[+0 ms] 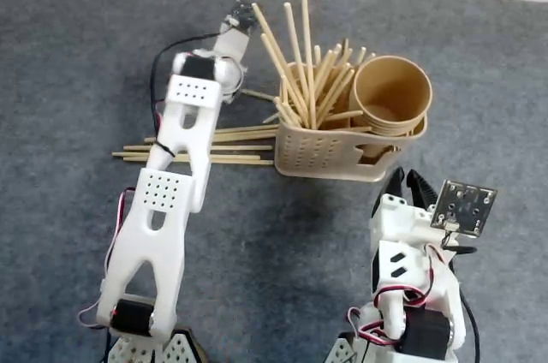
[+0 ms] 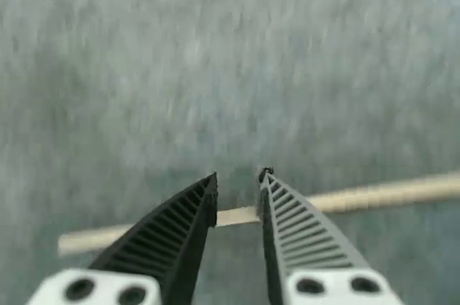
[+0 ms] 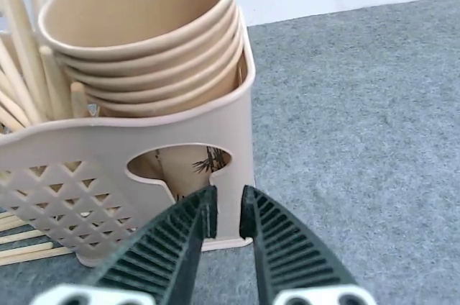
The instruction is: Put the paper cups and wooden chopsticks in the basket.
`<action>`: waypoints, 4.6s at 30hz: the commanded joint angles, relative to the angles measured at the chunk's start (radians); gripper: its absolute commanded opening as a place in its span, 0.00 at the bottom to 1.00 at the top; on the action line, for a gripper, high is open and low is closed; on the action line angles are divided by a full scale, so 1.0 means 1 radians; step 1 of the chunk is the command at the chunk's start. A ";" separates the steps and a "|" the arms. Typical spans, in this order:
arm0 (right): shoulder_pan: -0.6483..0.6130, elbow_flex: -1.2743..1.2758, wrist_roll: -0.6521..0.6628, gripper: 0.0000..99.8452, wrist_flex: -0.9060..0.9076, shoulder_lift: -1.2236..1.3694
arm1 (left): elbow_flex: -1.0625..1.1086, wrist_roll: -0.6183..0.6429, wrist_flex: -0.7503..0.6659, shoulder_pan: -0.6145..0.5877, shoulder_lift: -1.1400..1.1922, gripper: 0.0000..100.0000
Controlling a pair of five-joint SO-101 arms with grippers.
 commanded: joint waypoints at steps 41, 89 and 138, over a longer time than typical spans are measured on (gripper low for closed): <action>-0.010 -0.007 -0.002 0.07 -0.004 -0.002 | -0.108 -0.133 0.445 -0.134 -0.073 0.11; -0.010 -0.002 -0.002 0.07 -0.004 -0.002 | 0.280 -0.638 0.428 -0.093 -0.143 0.19; -0.010 -0.002 -0.002 0.07 -0.004 -0.002 | 1.434 -0.793 0.425 -0.171 -0.967 0.08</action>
